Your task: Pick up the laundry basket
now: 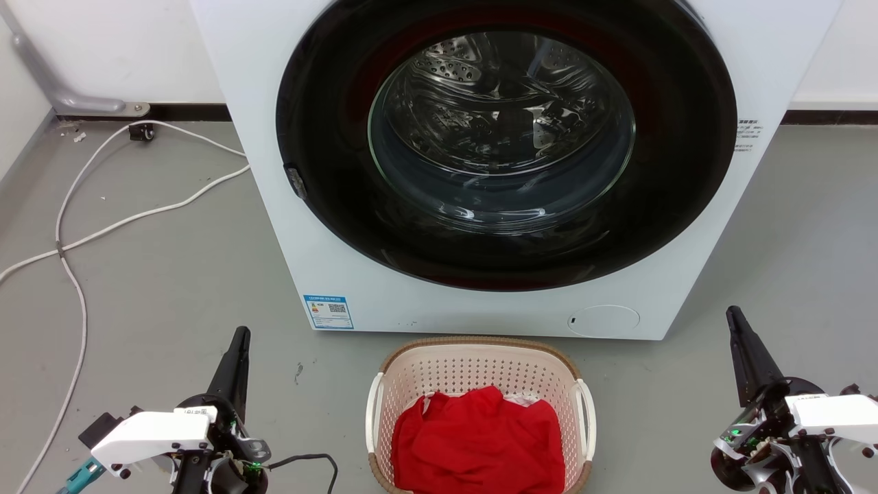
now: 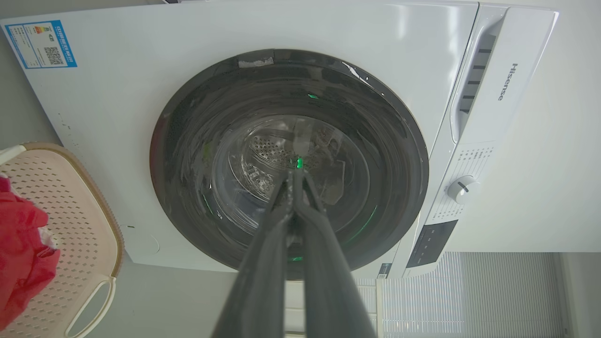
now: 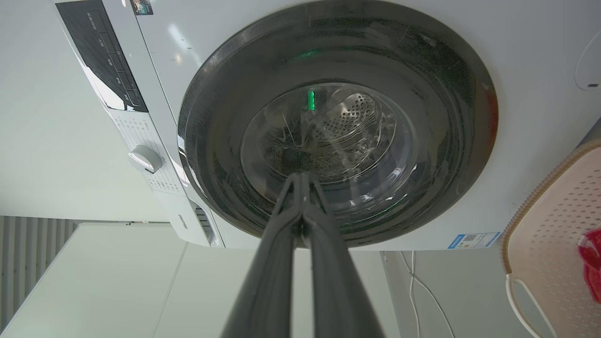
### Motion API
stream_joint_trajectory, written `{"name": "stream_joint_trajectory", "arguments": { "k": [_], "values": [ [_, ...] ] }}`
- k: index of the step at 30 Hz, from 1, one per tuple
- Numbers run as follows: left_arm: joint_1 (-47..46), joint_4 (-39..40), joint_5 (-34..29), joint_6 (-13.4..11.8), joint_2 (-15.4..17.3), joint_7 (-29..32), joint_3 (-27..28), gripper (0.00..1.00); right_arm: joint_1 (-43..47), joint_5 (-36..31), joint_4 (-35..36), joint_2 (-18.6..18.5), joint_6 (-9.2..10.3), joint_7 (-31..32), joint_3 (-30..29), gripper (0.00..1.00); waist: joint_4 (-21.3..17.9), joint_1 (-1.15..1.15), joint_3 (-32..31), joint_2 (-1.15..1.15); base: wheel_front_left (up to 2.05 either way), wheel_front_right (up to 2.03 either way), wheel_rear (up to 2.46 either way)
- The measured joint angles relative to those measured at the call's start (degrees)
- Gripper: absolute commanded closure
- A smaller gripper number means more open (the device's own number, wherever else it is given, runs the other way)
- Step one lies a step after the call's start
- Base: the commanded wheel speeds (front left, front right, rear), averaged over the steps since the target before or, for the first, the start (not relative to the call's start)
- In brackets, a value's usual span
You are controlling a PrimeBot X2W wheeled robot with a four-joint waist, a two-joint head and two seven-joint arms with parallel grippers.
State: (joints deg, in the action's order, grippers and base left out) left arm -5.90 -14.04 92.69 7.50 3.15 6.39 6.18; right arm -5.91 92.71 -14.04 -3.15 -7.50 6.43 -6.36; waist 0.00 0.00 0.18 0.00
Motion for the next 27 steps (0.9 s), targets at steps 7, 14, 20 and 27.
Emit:
{"name": "stream_joint_trajectory", "arguments": {
  "k": [7, 14, 20, 27],
  "values": [
    [0.0, 0.0, 0.0, 0.0, 0.0, 0.0, 0.0, 1.00, 0.0, 0.0, 0.0, 0.0, 0.00, 0.0, 0.0, 1.00, 0.0, 0.00, 0.0, 0.00, 0.00, 0.00, 0.00],
    [0.0, 0.0, 0.0, 0.0, -0.1, 0.0, 0.1, 1.00, 0.0, 0.0, 0.0, 0.0, 0.00, 0.0, 0.0, 1.00, 0.0, 0.00, 0.0, 0.00, 0.00, 0.00, 0.00],
    [0.0, 0.0, -0.2, 0.0, -0.1, 0.0, 0.1, 1.00, 0.0, 0.0, 0.0, 0.0, 0.00, 0.1, -0.1, 1.00, 0.0, 0.00, 0.0, 0.00, 0.00, 0.00, 0.00],
    [0.7, -0.9, -0.2, 0.0, -0.2, 0.0, -0.1, 0.00, 0.7, 0.0, -0.9, 0.1, 0.00, 0.1, 0.0, 0.00, 0.0, 0.00, 0.0, 0.00, 0.00, 0.00, 0.00]
  ]
}}
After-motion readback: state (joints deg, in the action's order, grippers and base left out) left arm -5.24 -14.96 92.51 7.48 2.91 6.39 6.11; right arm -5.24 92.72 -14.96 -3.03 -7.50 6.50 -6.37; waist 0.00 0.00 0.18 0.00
